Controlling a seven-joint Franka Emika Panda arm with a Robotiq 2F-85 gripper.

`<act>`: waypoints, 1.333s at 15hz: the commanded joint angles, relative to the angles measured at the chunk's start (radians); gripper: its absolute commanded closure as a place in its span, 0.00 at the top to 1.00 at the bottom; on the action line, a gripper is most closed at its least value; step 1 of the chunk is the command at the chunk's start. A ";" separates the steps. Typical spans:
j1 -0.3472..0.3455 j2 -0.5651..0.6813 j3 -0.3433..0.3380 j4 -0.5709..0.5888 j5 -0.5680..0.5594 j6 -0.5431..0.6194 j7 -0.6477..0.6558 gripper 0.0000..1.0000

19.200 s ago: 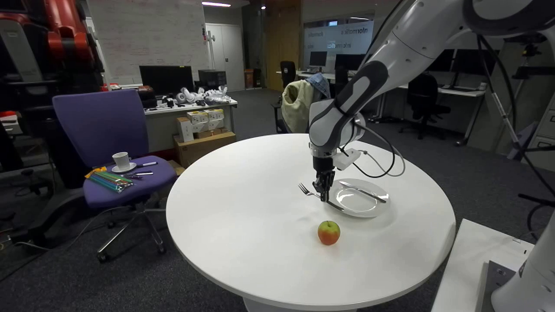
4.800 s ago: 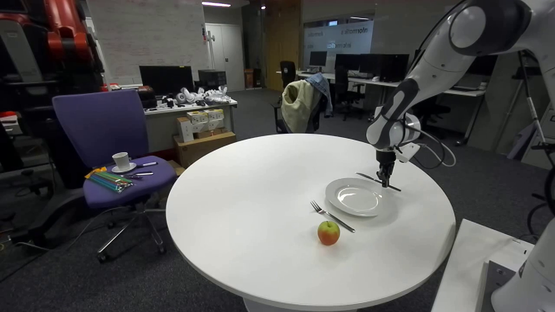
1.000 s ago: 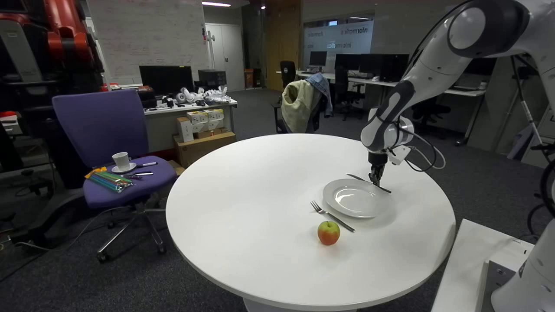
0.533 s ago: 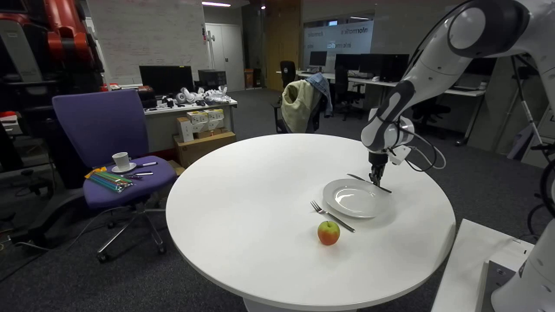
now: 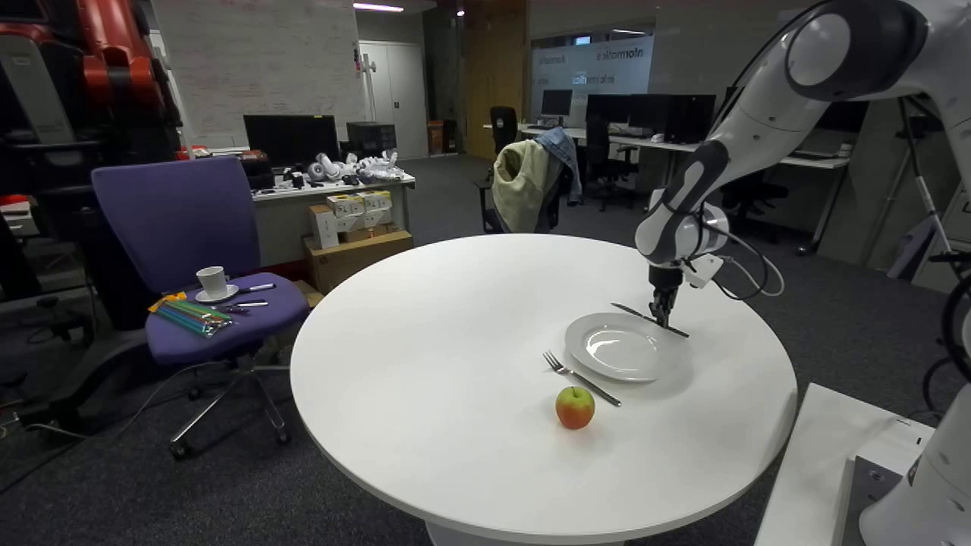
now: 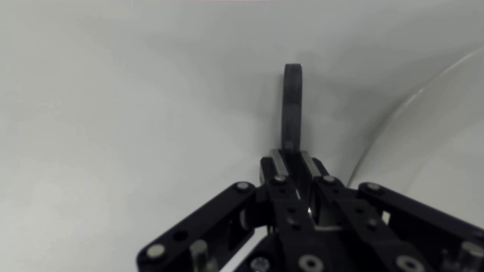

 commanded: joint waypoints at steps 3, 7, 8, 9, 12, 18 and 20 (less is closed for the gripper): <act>-0.027 -0.004 0.016 0.005 0.018 0.025 -0.043 0.17; -0.026 -0.008 0.014 0.002 0.016 0.027 -0.041 0.13; -0.026 -0.010 0.014 0.000 0.016 0.031 -0.042 0.12; -0.026 -0.012 0.013 -0.001 0.015 0.032 -0.041 0.12; -0.028 -0.014 0.014 -0.002 0.015 0.044 -0.041 0.12; -0.030 -0.012 0.015 -0.001 0.014 0.053 -0.040 0.37; -0.030 -0.011 0.015 -0.001 0.015 0.052 -0.040 0.47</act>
